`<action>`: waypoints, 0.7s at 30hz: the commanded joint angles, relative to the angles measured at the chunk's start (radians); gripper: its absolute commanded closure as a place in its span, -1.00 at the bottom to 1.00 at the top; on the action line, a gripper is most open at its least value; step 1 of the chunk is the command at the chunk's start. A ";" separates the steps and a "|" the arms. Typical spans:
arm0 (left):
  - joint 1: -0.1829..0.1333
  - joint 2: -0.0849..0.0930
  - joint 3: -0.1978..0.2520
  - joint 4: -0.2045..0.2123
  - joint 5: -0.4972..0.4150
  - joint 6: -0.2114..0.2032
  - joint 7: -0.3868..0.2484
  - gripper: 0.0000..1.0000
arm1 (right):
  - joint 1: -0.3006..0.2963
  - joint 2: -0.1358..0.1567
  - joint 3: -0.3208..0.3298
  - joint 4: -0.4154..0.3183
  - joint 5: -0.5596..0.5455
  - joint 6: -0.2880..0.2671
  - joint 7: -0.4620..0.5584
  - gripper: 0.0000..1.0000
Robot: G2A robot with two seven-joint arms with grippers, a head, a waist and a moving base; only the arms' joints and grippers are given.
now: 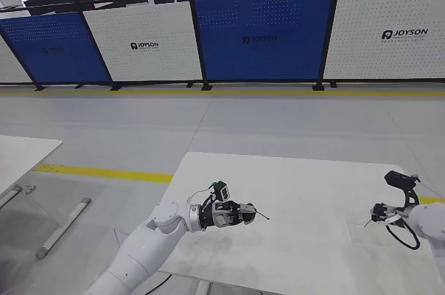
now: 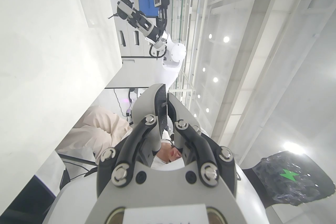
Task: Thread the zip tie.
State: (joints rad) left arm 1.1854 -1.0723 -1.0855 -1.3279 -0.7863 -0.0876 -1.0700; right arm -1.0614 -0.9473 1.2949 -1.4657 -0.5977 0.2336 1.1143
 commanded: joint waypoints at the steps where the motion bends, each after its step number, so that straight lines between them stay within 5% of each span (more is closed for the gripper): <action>1: 0.000 0.000 0.000 0.000 0.000 0.000 0.000 1.00 | -0.028 0.005 0.023 -0.026 0.032 -0.054 0.026 1.00; 10: 0.000 0.000 0.000 0.000 0.000 0.000 0.000 1.00 | -0.028 0.005 0.023 -0.026 0.032 -0.054 0.026 1.00; 13: 0.000 0.000 0.000 0.000 0.000 0.000 0.000 1.00 | -0.058 0.002 0.020 -0.054 0.017 -0.043 -0.070 1.00; 21: 0.000 0.000 0.000 0.000 0.000 0.000 0.000 1.00 | -0.272 0.013 0.156 -0.263 0.044 -0.066 -0.313 1.00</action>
State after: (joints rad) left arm 1.1854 -1.0723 -1.0855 -1.3279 -0.7863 -0.0876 -1.0700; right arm -1.3023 -0.9347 1.4345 -1.7032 -0.5599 0.1717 0.8301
